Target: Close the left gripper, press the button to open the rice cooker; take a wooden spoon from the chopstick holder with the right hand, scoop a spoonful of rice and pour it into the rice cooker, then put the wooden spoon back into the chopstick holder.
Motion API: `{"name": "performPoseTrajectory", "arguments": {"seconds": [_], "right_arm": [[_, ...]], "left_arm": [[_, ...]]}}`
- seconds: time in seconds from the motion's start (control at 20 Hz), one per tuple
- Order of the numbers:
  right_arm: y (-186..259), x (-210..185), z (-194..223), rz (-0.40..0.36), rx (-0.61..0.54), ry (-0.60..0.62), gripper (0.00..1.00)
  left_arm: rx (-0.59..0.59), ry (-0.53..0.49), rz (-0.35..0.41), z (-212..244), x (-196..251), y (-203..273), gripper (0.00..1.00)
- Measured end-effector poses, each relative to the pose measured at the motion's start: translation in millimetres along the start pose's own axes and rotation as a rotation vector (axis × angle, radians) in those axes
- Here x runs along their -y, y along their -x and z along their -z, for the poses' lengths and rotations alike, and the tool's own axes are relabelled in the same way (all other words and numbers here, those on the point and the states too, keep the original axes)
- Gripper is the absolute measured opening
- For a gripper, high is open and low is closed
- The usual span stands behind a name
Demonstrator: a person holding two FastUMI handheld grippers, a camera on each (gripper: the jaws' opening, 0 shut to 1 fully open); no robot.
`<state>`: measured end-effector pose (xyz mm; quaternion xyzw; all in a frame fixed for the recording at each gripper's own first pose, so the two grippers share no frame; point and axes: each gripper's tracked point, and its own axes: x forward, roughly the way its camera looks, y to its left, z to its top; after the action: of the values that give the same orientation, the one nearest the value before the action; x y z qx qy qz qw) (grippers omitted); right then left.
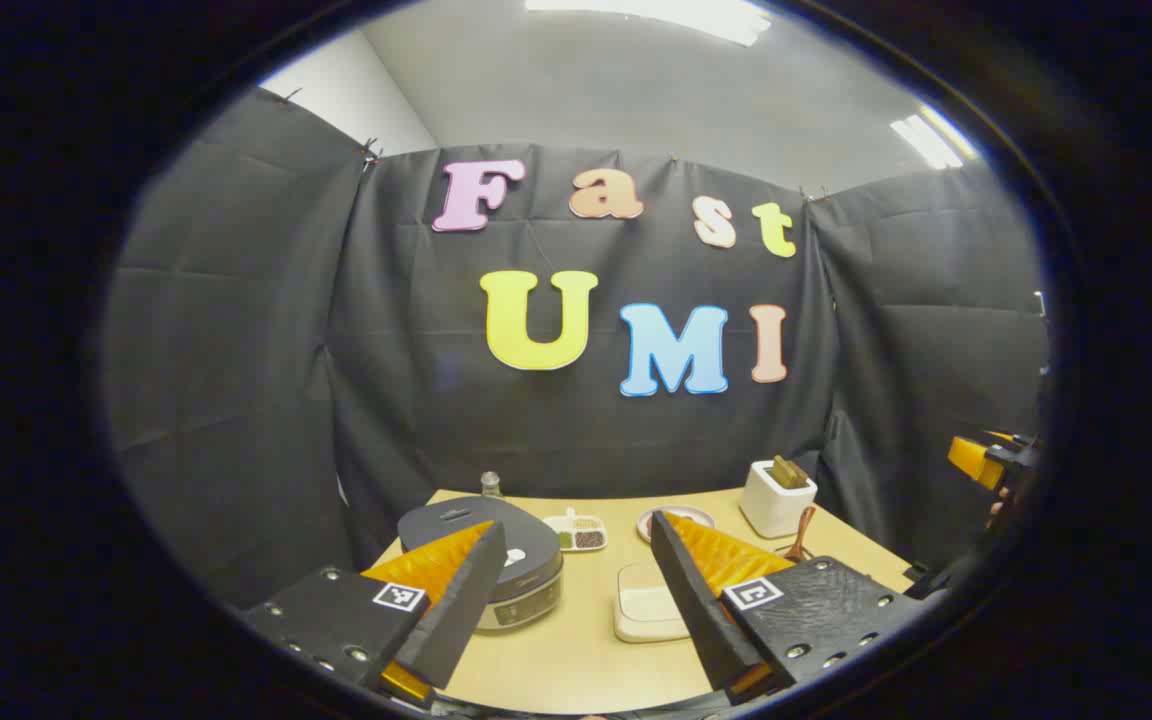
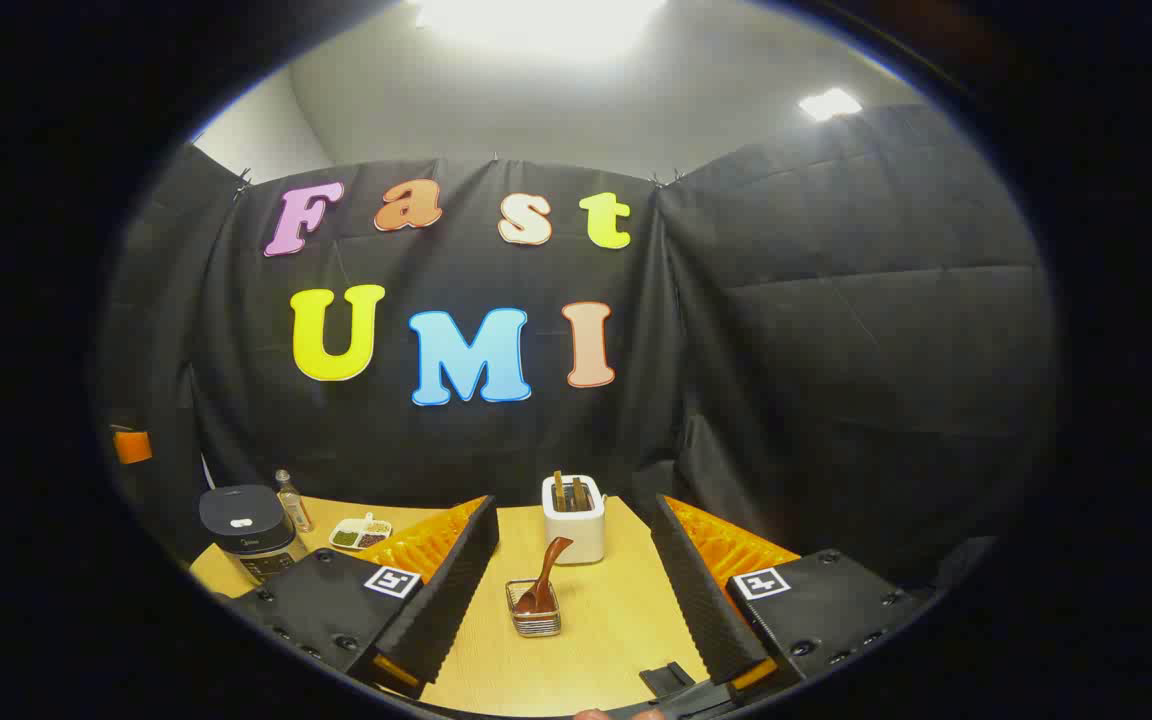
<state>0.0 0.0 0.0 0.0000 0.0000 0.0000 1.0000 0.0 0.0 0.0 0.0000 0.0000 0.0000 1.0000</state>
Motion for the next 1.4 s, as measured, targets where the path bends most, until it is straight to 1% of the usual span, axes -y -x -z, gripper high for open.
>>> {"name": "performPoseTrajectory", "arguments": {"seconds": [0.15, 0.3, 0.5, 0.7, 0.8, 0.9, 1.05, 1.15, 1.3, 1.35, 1.4], "right_arm": [[-4, 9, 2, 0.001, -0.02, -0.021, 0.97], [-13, 19, 0, 0.006, -0.019, -0.016, 0.96], [-30, 25, 2, -0.042, -0.05, -0.023, 0.98], [-51, 31, -6, -0.093, -0.036, -0.01, 0.97], [-60, 32, -4, -0.127, -0.048, -0.022, 0.98], [-68, 33, -4, -0.167, -0.061, -0.038, 0.97], [-79, 37, 2, -0.216, -0.074, -0.021, 0.97], [-84, 42, 7, -0.224, -0.089, -0.002, 0.97], [-87, 43, 9, -0.214, -0.082, 0.0, 0.98], [-89, 42, 12, -0.206, -0.085, 0.006, 0.97], [-89, 40, 17, -0.197, -0.094, 0.01, 0.97]], "left_arm": [[-0.003, 0.009, 0.0, 1, 7, -1, 0.92], [-0.006, -0.005, -0.008, -1, 15, -5, 0.92], [-0.022, 0.004, -0.041, -4, 30, -6, 0.92], [-0.012, 0.03, -0.069, -9, 43, 0, 0.92], [-0.014, 0.037, -0.101, -5, 44, 1, 0.92], [-0.037, 0.068, -0.139, 6, 45, 5, 0.92], [-0.045, 0.1, -0.202, 12, 43, 13, 0.92], [-0.059, 0.095, -0.218, 16, 43, 17, 0.91], [-0.084, 0.099, -0.21, 24, 39, 9, 0.92], [-0.092, 0.107, -0.202, 28, 36, 6, 0.92], [-0.086, 0.116, -0.21, 26, 30, 1, 0.8]]}}
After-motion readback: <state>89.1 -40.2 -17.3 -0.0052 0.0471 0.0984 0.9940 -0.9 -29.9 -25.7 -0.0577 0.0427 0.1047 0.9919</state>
